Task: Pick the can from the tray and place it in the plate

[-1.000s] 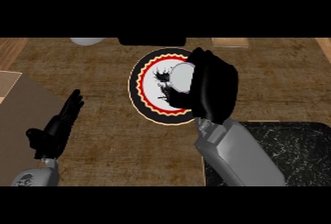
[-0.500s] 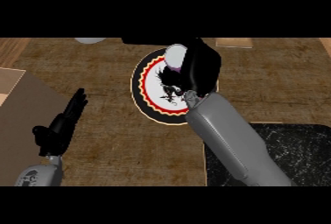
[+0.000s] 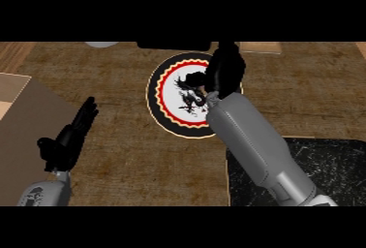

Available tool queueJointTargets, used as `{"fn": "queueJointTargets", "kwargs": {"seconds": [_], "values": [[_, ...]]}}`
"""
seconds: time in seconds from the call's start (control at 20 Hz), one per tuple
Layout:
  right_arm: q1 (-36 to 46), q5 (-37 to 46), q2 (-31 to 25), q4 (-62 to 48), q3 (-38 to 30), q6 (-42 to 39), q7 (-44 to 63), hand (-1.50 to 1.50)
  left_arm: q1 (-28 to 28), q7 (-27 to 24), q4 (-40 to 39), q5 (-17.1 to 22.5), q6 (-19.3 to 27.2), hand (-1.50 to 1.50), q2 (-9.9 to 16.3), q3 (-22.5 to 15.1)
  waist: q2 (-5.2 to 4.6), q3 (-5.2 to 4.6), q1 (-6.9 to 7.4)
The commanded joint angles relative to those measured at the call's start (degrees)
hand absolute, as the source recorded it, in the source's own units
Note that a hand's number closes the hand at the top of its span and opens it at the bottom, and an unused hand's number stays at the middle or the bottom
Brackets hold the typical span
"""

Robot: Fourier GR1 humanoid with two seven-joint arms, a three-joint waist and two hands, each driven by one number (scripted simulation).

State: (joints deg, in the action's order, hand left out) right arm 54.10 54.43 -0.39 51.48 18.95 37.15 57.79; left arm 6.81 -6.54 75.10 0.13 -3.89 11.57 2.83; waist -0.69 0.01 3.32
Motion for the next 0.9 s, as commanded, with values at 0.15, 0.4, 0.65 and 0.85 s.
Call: {"fn": "queueJointTargets", "kwargs": {"seconds": [0.15,0.4,0.65,0.85], "values": [[0.3,-1.3,0.4,2.0,-2.4,18.9,3.9,-1.5,-2.0,-1.0,0.9,-0.9,0.7,0.0,-0.6,-0.4,0.45,0.03,-1.12],[-9.2,-6.1,0.4,12.8,-4.4,25.2,-3.7,-1.5,-3.0,-1.7,0.2,0.2,0.6,0.0,0.6,1.9,0.86,0.07,-3.21],[-28.8,-9.9,-1.5,29.8,1.4,26.5,-12.2,-1.5,-5.3,-0.6,1.6,1.0,-1.0,0.0,2.2,2.7,1.18,0.07,-4.52],[-38.5,-19.3,-11.0,43.1,3.4,22.4,-18.6,-1.5,-5.7,2.1,6.1,0.3,0.9,0.0,-0.1,1.0,0.96,0.08,-3.86]]}}
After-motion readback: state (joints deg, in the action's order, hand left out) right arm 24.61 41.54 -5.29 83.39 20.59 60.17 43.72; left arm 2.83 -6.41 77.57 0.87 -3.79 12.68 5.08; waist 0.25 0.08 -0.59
